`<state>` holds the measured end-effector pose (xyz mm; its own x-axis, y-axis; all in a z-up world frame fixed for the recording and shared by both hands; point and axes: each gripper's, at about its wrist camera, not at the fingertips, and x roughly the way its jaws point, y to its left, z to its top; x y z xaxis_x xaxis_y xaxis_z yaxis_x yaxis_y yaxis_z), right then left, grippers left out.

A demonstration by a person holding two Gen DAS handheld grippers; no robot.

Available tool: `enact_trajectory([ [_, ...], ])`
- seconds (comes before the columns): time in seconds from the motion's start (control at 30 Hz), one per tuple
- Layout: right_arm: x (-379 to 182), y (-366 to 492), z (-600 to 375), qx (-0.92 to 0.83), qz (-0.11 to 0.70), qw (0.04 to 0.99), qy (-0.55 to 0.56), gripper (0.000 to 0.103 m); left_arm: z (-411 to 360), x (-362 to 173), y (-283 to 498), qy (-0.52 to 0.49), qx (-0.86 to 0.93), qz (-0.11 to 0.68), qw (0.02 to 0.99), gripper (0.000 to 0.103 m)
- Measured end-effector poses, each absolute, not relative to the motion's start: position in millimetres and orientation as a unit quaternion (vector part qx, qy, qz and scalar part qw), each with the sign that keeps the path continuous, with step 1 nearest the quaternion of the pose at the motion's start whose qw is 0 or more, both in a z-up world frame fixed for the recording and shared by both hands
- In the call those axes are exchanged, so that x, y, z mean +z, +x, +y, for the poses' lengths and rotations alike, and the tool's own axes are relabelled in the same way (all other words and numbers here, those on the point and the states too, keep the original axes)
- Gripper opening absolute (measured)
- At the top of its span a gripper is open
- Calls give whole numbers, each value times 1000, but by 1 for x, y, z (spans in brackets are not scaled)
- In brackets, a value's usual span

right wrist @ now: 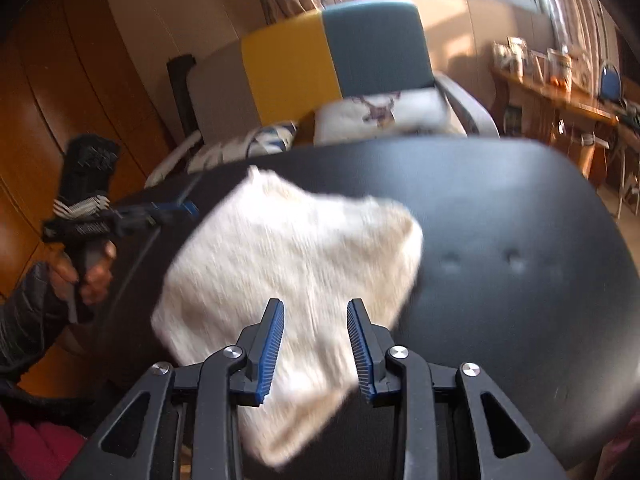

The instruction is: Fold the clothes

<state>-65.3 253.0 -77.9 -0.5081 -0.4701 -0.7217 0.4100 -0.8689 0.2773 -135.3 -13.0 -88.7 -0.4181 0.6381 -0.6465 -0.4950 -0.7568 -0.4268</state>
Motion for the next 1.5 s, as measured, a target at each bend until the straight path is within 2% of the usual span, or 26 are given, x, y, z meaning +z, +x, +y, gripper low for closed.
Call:
enact_trajectory([
  [0.3,-146,-149,236,-826,-76,226,510,32,5,-128,-142,-448,833,-56,319,37],
  [0.43,-146,-143,258,-828,-145,236,488,32,5,-130,-143,-446,834,-67,318,37],
  [0.5,-137,-135,275,-831,-196,230,467,35,-9,-120,-143,-436,832,-108,326,43],
  [0.53,-131,-129,286,-833,-225,225,452,39,-19,-115,-144,-432,828,-137,331,47],
  [0.57,-131,-122,297,-825,-261,227,447,54,-31,-113,-146,-430,824,-164,331,59],
  [0.6,-130,-116,308,-815,-297,229,442,75,-45,-112,-148,-428,820,-192,327,67],
  [0.67,-140,-106,320,-785,-335,236,464,93,-70,-116,-153,-432,816,-225,312,74],
  [0.7,-146,-100,327,-770,-354,239,475,94,-80,-120,-155,-438,812,-234,306,78],
  [0.83,-160,-113,315,-747,-369,245,495,94,-104,-146,-161,-479,770,-281,314,80],
  [1.07,-185,-134,295,-707,-394,255,529,94,-79,-172,-161,-529,718,-284,351,85],
  [1.2,-193,-140,281,-700,-386,256,543,95,-58,-180,-162,-547,705,-273,359,83],
  [1.23,-194,-140,277,-703,-379,255,545,95,-55,-180,-160,-544,711,-266,357,80],
  [1.27,-195,-139,274,-706,-371,254,547,86,-52,-179,-158,-540,717,-259,356,73],
  [1.3,-195,-139,270,-708,-364,254,549,55,-49,-178,-156,-536,723,-252,355,68],
  [1.4,-195,-131,264,-727,-354,254,530,39,-46,-172,-146,-519,743,-239,348,56],
  [1.5,-180,-120,256,-758,-320,242,514,34,-36,-159,-136,-503,764,-218,340,49],
])
